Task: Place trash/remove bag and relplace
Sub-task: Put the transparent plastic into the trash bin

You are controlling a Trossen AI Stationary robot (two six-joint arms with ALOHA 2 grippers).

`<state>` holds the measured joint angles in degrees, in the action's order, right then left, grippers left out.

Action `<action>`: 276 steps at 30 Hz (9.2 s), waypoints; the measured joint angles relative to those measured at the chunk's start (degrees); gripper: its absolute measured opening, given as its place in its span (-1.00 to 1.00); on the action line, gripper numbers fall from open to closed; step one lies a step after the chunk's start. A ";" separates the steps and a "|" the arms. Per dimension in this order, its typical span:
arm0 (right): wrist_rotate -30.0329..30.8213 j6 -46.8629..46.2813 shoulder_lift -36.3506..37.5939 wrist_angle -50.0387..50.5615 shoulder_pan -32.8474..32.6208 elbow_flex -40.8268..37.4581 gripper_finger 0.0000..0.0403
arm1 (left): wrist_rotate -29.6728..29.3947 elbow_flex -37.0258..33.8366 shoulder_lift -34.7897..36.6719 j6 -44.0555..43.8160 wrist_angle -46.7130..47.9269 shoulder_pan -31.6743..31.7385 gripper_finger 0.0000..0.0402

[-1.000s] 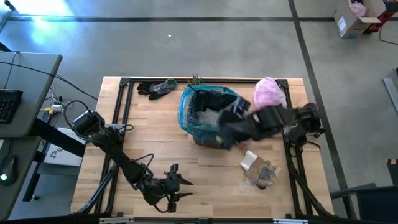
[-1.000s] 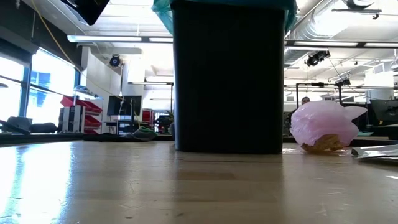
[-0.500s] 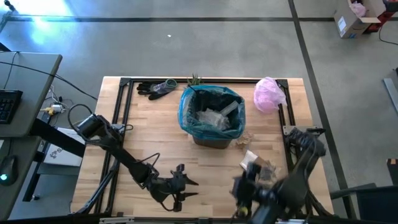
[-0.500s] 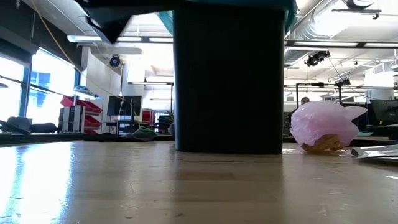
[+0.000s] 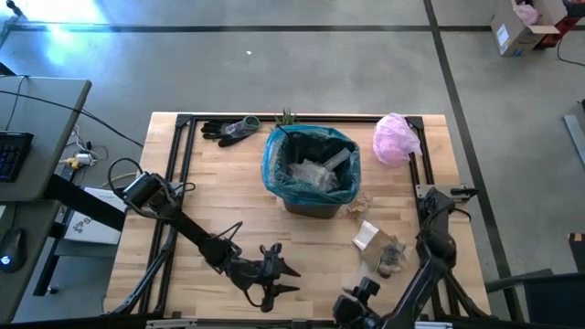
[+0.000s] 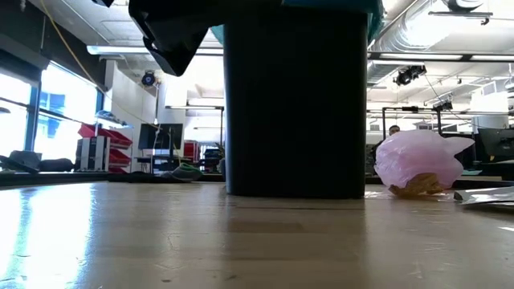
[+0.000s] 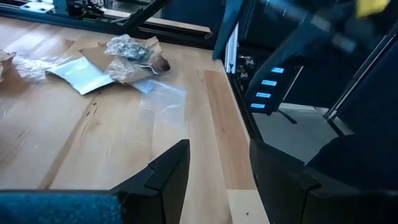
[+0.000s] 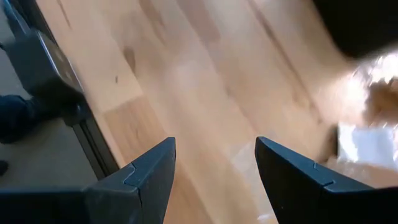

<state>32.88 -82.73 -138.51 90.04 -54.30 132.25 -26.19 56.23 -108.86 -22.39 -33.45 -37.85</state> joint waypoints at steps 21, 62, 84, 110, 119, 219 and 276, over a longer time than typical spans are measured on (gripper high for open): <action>3.22 -13.14 32.16 -42.31 -4.34 -60.03 0.04 | -0.02 0.00 0.03 1.01 -1.21 -0.24 -0.24; -0.78 15.71 29.25 -58.45 4.28 -67.55 -1.00 | 0.73 0.00 0.07 1.49 -0.46 -0.11 -0.24; 25.11 31.49 31.00 -10.75 8.60 -23.45 -1.00 | 0.58 0.00 0.07 1.64 -0.29 0.00 -0.24; -1.55 58.78 31.00 -4.95 47.21 -3.75 -0.98 | 0.78 0.00 0.07 2.05 0.63 -0.63 -0.24; -1.22 58.17 30.98 -4.94 47.57 -4.07 -0.36 | 0.62 0.00 0.07 2.47 1.05 -1.36 -0.24; 6.40 -8.28 31.00 -71.50 7.08 -79.17 -0.23 | 2.81 5.22 -10.36 -10.34 19.86 12.66 -0.34; 7.65 -5.70 30.98 -74.75 6.90 -79.17 -0.23 | -6.08 25.21 21.09 32.43 37.45 23.65 -1.00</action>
<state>40.53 -88.42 -107.53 15.29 -47.40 53.08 -32.27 81.44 -87.77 10.04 4.00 -14.19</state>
